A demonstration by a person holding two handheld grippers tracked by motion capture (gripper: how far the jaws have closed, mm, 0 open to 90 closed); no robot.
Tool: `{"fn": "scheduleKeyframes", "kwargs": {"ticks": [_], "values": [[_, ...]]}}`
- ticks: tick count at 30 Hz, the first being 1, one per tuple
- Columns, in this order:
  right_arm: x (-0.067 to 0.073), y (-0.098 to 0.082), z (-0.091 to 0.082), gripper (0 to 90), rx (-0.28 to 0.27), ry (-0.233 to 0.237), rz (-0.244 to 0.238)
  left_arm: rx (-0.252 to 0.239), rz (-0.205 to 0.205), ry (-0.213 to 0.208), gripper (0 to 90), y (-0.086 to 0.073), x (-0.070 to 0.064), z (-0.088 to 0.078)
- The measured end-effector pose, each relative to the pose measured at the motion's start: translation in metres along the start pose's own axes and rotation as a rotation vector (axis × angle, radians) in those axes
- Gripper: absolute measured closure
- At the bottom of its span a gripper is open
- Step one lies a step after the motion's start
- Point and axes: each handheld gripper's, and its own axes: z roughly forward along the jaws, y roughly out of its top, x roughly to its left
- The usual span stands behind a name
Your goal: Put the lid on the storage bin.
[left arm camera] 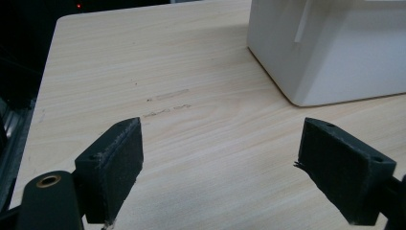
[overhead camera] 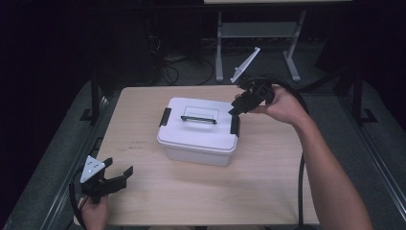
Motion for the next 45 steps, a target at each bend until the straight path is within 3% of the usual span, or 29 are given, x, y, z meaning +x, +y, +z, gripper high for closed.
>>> {"fn": "scheduleKeyframes", "kwargs": {"ticks": [18, 45], "values": [[-0.002, -0.023, -0.017, 55.9, 0.003, -0.032, 0.037, 0.005, 0.008, -0.004, 14.9, 0.0, -0.002, 0.001], [-0.004, -0.065, -0.021, 49.4, -0.001, -0.048, 0.11, 0.011, 0.018, -0.008, 14.9, 0.001, -0.004, 0.002]]}}
